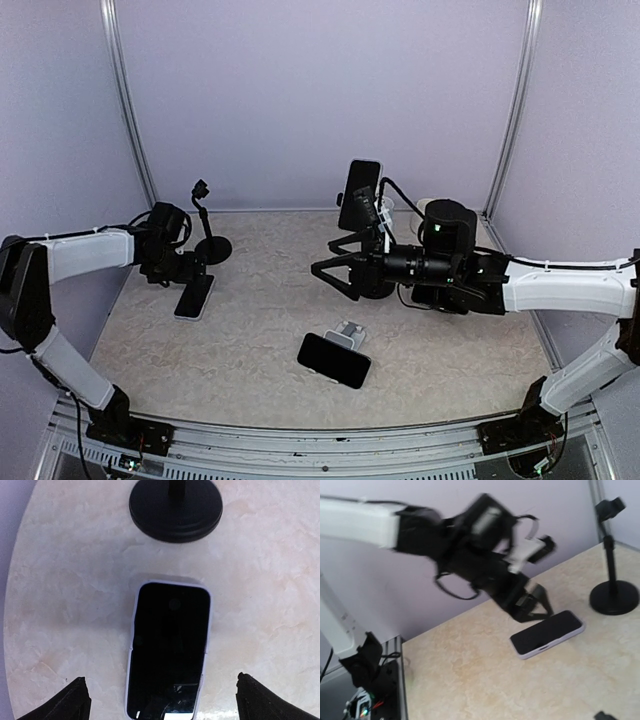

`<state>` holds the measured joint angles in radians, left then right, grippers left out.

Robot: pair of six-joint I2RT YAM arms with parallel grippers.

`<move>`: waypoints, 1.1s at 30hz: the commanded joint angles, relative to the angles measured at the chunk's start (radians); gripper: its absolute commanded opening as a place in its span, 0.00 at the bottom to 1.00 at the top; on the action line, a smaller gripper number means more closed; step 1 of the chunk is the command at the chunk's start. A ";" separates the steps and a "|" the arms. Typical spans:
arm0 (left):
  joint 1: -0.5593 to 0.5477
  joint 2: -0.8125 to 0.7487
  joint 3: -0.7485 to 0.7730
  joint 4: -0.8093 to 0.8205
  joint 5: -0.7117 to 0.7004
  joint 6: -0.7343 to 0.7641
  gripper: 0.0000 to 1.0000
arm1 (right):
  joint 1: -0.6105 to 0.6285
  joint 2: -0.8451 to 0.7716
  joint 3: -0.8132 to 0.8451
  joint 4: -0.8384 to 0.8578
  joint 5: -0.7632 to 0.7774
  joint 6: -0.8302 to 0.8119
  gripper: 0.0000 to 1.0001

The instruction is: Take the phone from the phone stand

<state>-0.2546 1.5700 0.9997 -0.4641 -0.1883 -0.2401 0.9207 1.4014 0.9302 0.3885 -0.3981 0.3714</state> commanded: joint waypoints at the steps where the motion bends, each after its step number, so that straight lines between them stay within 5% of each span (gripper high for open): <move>1: -0.034 -0.144 -0.053 0.072 -0.108 -0.059 0.99 | -0.032 -0.080 0.002 -0.083 0.045 -0.013 1.00; 10: -0.066 -0.472 -0.183 0.283 -0.137 -0.116 0.99 | -0.206 -0.213 0.024 -0.267 0.084 0.061 0.99; 18: -0.092 -0.610 -0.164 0.301 -0.005 -0.025 0.99 | -0.383 -0.172 0.091 -0.417 -0.013 0.081 1.00; 33: -0.216 -0.614 -0.165 0.344 -0.009 -0.022 0.99 | -0.455 0.066 0.274 -0.414 -0.179 0.164 0.84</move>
<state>-0.4519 0.9684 0.8417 -0.1722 -0.2020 -0.2790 0.4744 1.4334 1.1416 -0.0181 -0.5388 0.5140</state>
